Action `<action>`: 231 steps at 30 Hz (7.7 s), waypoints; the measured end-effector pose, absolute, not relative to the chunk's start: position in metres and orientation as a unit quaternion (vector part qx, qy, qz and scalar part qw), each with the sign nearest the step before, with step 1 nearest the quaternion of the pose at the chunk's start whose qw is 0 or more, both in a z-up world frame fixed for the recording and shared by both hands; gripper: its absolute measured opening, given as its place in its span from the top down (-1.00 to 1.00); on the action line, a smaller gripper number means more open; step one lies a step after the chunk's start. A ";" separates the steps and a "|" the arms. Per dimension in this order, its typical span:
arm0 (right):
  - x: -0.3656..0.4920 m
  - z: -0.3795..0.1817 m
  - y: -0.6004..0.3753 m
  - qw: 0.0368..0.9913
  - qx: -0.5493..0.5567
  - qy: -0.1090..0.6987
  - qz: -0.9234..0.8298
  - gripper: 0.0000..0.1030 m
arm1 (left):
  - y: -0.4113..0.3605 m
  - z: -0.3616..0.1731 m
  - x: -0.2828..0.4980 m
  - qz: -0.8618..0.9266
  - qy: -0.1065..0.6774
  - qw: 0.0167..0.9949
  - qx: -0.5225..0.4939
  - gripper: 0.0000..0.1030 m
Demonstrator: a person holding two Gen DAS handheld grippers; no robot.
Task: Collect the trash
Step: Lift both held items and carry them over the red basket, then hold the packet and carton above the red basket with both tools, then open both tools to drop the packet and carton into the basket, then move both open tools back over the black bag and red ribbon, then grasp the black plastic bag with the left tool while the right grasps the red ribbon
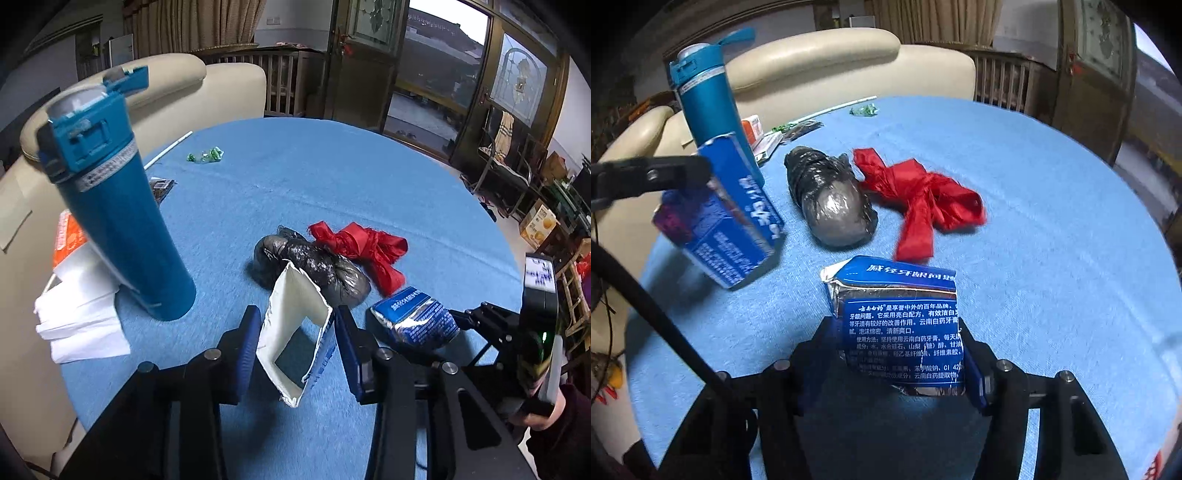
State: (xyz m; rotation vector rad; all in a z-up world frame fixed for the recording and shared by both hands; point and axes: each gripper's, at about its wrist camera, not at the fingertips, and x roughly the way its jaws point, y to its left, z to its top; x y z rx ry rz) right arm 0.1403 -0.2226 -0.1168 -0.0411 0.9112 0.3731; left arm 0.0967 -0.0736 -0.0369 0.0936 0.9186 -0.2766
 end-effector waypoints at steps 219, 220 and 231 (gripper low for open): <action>0.243 -0.088 -0.278 0.870 0.120 0.413 0.242 -0.42 | -0.072 -0.097 0.199 0.026 0.521 0.840 -0.150 -0.34; 0.252 -0.092 -0.271 0.866 0.111 0.416 0.255 -0.42 | -0.070 -0.098 0.202 0.023 0.523 0.837 -0.155 -0.33; 0.264 -0.127 -0.242 0.850 0.066 0.444 0.276 0.29 | -0.083 -0.102 0.203 -0.005 0.525 0.842 -0.126 0.25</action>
